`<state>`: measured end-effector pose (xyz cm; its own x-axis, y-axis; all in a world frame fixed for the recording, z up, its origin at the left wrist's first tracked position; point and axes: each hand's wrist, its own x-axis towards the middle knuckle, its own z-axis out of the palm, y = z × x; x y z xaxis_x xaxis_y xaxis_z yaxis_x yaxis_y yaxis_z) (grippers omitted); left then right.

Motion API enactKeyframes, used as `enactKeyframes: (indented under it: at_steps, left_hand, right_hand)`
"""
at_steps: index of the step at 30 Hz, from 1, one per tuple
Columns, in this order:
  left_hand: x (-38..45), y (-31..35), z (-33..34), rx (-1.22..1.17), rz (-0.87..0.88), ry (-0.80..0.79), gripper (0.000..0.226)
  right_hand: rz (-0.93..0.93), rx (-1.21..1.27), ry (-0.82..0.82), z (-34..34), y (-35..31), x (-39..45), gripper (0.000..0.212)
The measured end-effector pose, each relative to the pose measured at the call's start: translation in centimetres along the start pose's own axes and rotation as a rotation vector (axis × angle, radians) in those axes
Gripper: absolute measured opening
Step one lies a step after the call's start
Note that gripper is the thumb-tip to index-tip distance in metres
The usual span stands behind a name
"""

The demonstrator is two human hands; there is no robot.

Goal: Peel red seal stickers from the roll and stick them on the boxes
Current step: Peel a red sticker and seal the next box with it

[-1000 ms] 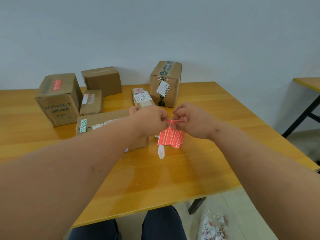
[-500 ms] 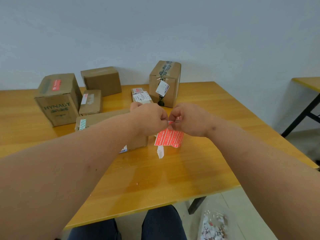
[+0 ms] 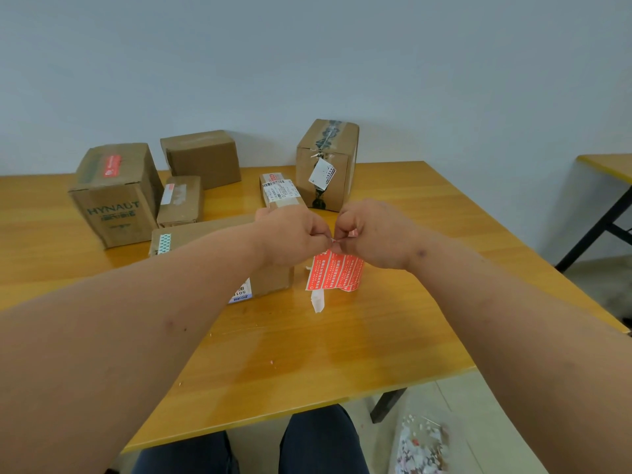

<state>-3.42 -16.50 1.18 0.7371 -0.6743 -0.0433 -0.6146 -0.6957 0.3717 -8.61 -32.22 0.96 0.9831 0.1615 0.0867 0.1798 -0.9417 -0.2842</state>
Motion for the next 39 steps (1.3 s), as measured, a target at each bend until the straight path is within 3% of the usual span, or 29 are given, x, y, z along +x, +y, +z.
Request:
enactKeyframes:
  at_steps: [11, 22, 29, 39]
  left_hand:
    - [-0.1, -0.5, 0.0, -0.279, -0.019, -0.033, 0.018]
    - [-0.3, 0.2, -1.1, -0.259, -0.045, -0.150, 0.026]
    - [-0.3, 0.4, -1.1, -0.269, -0.055, -0.121, 0.019]
    - [0.1, 0.1, -0.7, -0.278, -0.070, -0.095, 0.028]
  right_hand:
    - [-0.029, -0.004, 0.043, 0.0, -0.2, -0.2, 0.016]
    - [0.154, 0.167, -0.026, -0.5, -0.2, -0.2, 0.013]
    - [0.175, 0.197, -0.046, -0.5, -0.2, -0.3, 0.018]
    - [0.144, 0.141, 0.004, -0.4, -0.4, -0.4, 0.025]
